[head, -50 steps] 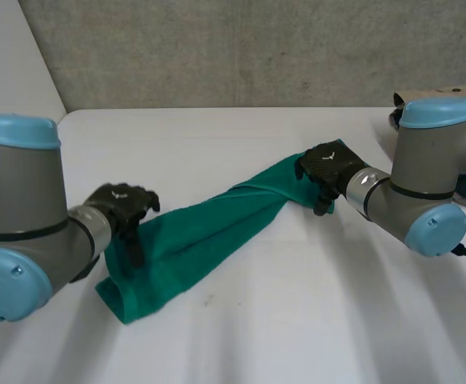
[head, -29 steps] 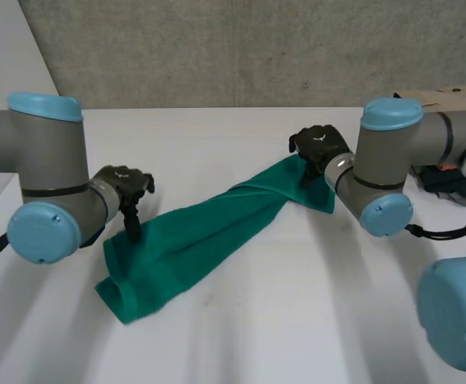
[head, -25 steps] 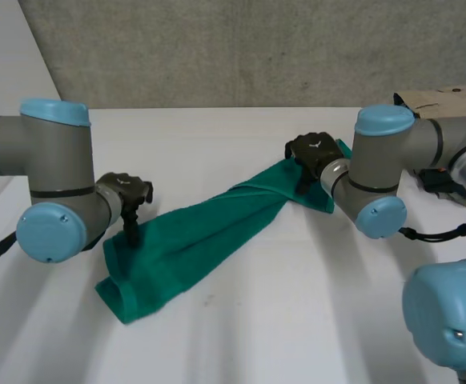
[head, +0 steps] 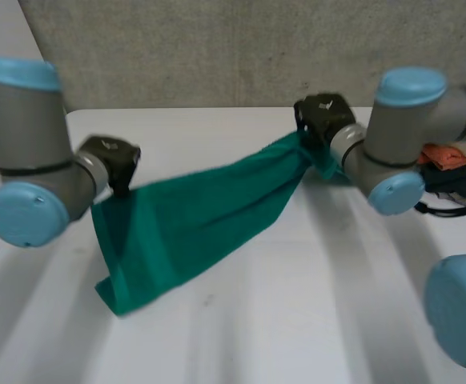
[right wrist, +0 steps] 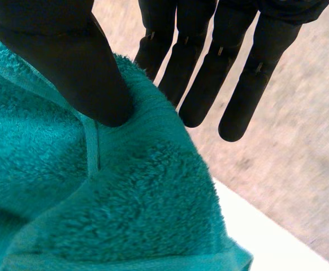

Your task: Fold the laundry.

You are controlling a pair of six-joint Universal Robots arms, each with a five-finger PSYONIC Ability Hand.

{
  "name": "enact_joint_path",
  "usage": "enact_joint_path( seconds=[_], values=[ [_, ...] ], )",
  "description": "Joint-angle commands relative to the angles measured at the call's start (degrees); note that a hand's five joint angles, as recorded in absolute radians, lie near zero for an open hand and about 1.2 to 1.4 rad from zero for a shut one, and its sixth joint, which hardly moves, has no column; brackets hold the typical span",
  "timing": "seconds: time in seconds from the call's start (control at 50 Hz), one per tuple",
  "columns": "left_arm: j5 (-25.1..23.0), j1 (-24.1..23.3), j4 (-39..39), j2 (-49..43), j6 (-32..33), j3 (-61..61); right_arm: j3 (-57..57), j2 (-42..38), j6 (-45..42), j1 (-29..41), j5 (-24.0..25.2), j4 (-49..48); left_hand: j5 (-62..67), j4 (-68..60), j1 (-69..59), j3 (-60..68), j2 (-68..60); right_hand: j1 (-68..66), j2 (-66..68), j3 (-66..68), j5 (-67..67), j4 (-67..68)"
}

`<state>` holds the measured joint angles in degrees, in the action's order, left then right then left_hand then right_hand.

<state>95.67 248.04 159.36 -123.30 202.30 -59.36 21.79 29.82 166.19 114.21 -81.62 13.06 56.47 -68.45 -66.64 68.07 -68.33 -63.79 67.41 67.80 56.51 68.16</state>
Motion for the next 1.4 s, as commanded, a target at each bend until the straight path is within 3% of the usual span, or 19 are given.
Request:
enact_joint_path(
  seconds=[0.02,0.18,0.3,0.42,0.52,0.64,0.68,0.7,0.74,0.82,0.92,1.08,1.3,1.36,1.4],
  values=[
    [-0.66,-0.10,0.42,14.66,-0.24,-4.35,11.40,16.02,-2.62,-1.27,-0.12,-0.06,13.53,-11.55,-13.36,11.93,-11.67,-16.21,12.59,12.20,13.49,11.84],
    [-5.04,-0.28,4.90,27.75,2.74,-17.33,21.44,29.41,-1.40,-2.41,1.98,-3.65,13.53,-11.55,-13.36,11.93,-11.67,-16.21,12.59,12.20,13.49,11.84],
    [-9.18,-1.68,5.52,30.84,5.55,-30.62,21.54,28.89,-1.66,-1.18,2.08,-4.89,13.53,-11.55,-13.36,11.93,-11.67,-16.21,12.59,12.20,13.49,11.84],
    [-11.91,-7.39,5.96,30.93,10.12,-44.25,18.47,25.73,-3.07,-0.22,0.59,-5.77,13.53,-11.55,-13.36,11.93,-11.67,-16.21,12.59,12.20,13.49,11.84],
    [-11.74,-13.28,7.71,28.56,12.06,-46.63,15.83,24.14,-2.54,1.19,0.15,-5.42,13.53,-11.55,-13.36,11.93,-11.67,-16.21,12.59,12.20,13.49,11.84],
    [-9.63,-12.68,9.04,23.38,11.71,-41.81,15.21,24.76,0.97,1.89,0.23,-5.59,13.53,-11.55,-13.36,11.93,-11.67,-16.21,12.59,12.20,13.49,11.84],
    [-9.80,-12.06,8.60,22.76,11.71,-40.14,15.30,25.11,1.68,2.16,0.41,-5.51,-3.34,5.32,3.52,-4.94,5.21,-16.21,12.59,12.20,13.49,11.84],
    [-10.15,-11.36,7.99,22.23,11.88,-38.48,15.47,25.54,2.03,2.59,0.41,-5.51,-34.91,36.89,35.08,-36.51,36.78,-16.21,12.59,12.20,13.49,11.84],
    [-10.06,-10.39,7.72,22.23,12.15,-36.54,15.82,26.07,2.12,2.77,0.49,-5.68,-56.47,58.45,56.64,-58.07,58.33,-16.21,12.59,12.20,13.49,11.84],
    [-9.36,-5.83,8.42,23.28,11.27,-30.74,16.96,28.00,1.94,3.21,1.81,-5.77,-56.47,58.45,56.64,-58.07,58.33,-16.21,12.59,12.20,13.49,11.84],
    [-8.75,-0.47,10.97,23.03,4.62,-21.52,18.98,32.04,2.21,3.74,5.32,-6.38,-56.47,58.45,56.64,-58.07,58.33,-16.21,12.59,12.20,13.49,11.84],
    [-10.85,0.95,9.40,8.90,-3.66,-10.35,22.41,38.89,4.40,5.41,8.49,-8.23,-56.47,58.45,56.64,-58.07,58.33,-16.21,12.59,12.20,13.49,11.84],
    [-14.54,1.04,3.33,-7.02,-5.16,-3.66,24.96,45.58,7.92,5.59,8.49,-11.48,-55.96,57.94,56.13,-57.56,57.83,-16.21,12.59,12.20,13.49,11.84],
    [-15.07,1.21,1.14,-8.53,-4.82,-2.95,24.88,45.85,7.92,5.06,8.23,-11.83,-44.87,46.85,45.04,-46.47,46.73,-16.21,12.59,12.20,13.49,11.84],
    [-15.86,1.65,-0.80,-9.41,-4.73,-1.81,24.88,45.50,7.83,4.10,7.88,-11.92,-16.84,18.82,17.02,-18.44,18.71,-16.21,12.59,12.20,13.49,11.84]
  ],
)
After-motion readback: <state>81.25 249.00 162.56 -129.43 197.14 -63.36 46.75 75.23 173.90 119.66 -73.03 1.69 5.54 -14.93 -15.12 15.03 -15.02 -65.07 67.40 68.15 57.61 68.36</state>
